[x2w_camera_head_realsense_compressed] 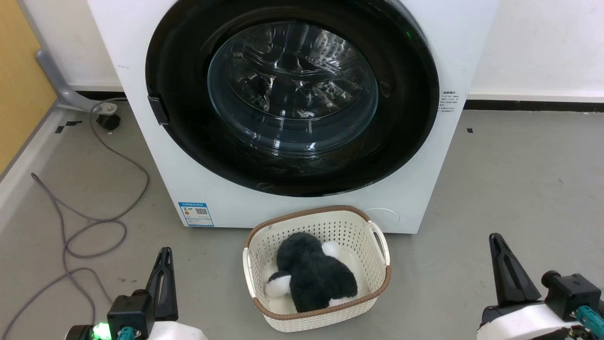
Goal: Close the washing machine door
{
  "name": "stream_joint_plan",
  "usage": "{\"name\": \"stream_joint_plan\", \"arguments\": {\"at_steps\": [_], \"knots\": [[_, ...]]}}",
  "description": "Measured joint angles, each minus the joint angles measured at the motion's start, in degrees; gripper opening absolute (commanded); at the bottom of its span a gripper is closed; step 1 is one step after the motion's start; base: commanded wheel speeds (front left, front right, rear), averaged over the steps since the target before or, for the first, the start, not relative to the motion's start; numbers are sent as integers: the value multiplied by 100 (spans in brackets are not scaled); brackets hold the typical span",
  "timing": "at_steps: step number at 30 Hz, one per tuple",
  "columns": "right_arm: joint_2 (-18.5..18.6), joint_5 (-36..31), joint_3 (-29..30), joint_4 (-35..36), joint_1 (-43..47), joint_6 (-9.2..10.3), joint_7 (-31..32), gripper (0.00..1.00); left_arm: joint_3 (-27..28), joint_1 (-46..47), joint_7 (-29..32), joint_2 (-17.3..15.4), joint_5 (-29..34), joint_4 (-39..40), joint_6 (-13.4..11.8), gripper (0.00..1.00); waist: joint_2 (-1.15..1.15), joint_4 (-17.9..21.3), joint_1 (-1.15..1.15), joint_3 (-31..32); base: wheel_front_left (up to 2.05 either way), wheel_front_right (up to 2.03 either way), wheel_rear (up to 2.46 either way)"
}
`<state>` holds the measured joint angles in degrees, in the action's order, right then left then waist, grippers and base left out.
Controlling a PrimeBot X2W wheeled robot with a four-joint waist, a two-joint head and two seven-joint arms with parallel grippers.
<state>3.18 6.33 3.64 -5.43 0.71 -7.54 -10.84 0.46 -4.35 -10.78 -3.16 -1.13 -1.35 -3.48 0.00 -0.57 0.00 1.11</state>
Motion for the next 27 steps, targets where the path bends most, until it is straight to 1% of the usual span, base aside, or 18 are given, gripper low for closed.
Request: {"name": "stream_joint_plan", "arguments": {"at_steps": [27], "knots": [[0,-178,-100,144,-2,0,320,0,-9,94,310,8,20,31,113,0,0,17,0,-33,0,0,0]]}}
